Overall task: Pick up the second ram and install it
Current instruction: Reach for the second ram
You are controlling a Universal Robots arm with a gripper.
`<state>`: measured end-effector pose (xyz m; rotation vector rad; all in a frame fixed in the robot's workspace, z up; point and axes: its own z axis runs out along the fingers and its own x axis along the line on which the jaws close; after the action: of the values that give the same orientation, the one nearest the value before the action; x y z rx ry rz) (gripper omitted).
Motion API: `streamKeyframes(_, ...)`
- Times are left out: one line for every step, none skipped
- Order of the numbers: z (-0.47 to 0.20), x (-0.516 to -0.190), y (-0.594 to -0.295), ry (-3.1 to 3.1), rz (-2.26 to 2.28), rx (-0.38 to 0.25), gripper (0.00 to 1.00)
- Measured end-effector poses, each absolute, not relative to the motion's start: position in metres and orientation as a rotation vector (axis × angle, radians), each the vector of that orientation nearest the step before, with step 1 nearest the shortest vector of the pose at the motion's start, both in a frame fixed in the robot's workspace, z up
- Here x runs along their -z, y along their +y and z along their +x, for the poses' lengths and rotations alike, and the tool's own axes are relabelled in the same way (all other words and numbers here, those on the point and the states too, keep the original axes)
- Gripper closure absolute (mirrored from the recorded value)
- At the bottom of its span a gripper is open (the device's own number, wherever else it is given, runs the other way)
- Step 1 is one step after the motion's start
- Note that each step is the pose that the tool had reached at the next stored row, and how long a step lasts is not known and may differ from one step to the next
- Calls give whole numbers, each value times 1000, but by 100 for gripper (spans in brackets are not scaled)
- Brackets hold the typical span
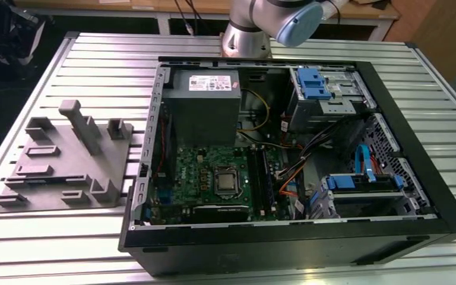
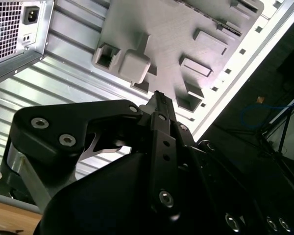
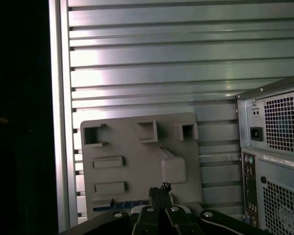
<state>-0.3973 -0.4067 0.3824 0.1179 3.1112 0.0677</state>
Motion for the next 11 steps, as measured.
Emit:
streamKeyframes(-398,-382,-408,3111,118,-68,89)
streamKeyframes(-398,-381,-409,3111,118,-68,89)
streamKeyframes(-398,-380,-410,3111,118,-68,89)
streamKeyframes(-399,-380,-412,3111,118,-68,89)
streamKeyframes(-399,-379,-413,3111,118,-68,89)
streamKeyframes(-399,-378,-414,3111,118,-68,89)
streamKeyframes(-400,-377,-415,3111,118,-68,89)
streamKeyframes(-400,-376,-416,3111,118,-68,89)
streamKeyframes(-400,-375,-417,3111,118,-68,89)
streamKeyframes(-400,-374,-418,3111,118,-68,89)
streamKeyframes(-400,-373,-419,3111,118,-68,89)
